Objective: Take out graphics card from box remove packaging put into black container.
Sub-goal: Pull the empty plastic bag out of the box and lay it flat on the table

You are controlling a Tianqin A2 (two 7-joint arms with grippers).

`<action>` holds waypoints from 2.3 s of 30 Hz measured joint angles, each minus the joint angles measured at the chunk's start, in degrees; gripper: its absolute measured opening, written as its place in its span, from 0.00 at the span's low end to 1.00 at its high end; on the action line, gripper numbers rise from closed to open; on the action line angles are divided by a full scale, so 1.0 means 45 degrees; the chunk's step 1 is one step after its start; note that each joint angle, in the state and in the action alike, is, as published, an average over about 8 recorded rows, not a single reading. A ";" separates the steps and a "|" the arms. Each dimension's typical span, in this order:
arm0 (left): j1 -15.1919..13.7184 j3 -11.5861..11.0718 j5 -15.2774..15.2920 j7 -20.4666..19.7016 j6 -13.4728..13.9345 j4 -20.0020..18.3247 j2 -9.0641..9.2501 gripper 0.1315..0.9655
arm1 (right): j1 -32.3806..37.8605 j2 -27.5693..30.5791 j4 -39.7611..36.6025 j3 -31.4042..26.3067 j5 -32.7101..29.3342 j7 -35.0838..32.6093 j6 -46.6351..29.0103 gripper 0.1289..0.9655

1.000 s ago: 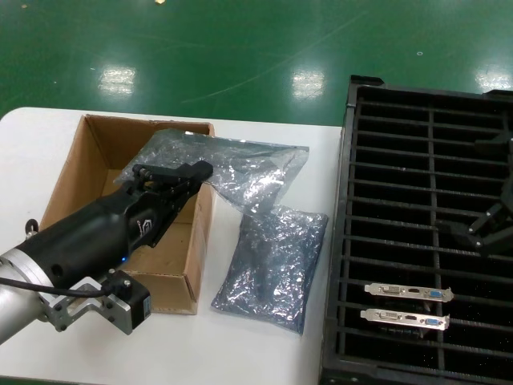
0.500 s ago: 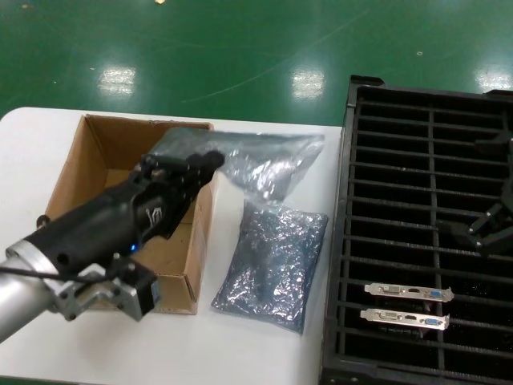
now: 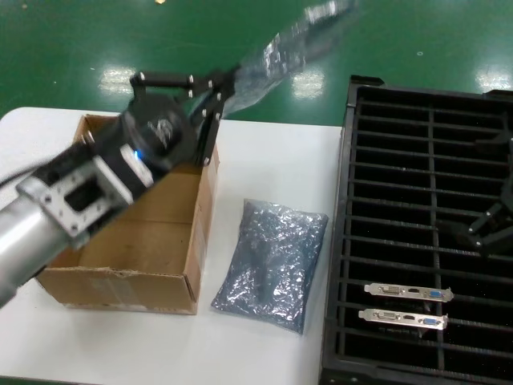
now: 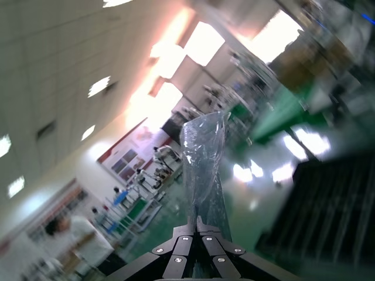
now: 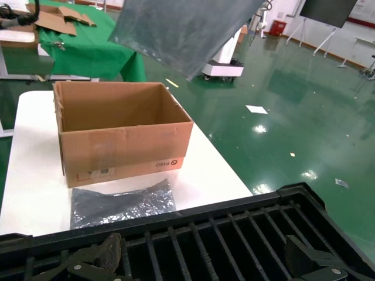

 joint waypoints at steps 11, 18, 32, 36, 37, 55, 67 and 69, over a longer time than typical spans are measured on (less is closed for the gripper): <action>-0.3510 0.5551 -0.4726 -0.5211 -0.3639 0.2541 -0.0639 0.01 | 0.0000 0.0000 0.0000 0.0000 0.0000 0.0000 0.0000 1.00; -0.5139 0.8711 -0.6629 -0.5735 -0.4933 0.4224 -0.0018 0.01 | 0.0000 0.0000 0.0000 0.0000 0.0000 0.0000 0.0000 1.00; -0.7016 1.1760 -1.0104 -0.3011 -0.5460 0.6362 0.1178 0.01 | 0.0000 0.0000 0.0000 0.0000 0.0000 0.0000 0.0000 1.00; -0.7152 1.2112 -1.1012 -0.1641 -0.5581 0.6849 0.1363 0.01 | 0.0000 0.0000 0.0000 0.0000 0.0000 0.0000 0.0000 1.00; -0.7167 1.2156 -1.1131 -0.1396 -0.5604 0.6942 0.1389 0.01 | 0.0000 0.0000 0.0000 0.0000 0.0000 0.0000 0.0000 1.00; -0.6992 1.2295 -1.1522 -0.1200 -0.6310 0.5708 0.0346 0.09 | 0.0000 0.0000 0.0000 0.0000 0.0000 0.0000 0.0000 1.00; -0.6870 1.2296 -1.1524 -0.1290 -0.6897 0.2973 -0.1181 0.31 | 0.0000 0.0000 0.0000 0.0000 0.0000 0.0000 0.0000 1.00; -0.6830 1.2296 -1.1524 -0.1225 -0.7008 0.2419 -0.1480 0.37 | 0.0000 0.0000 0.0000 0.0000 0.0000 0.0000 0.0000 1.00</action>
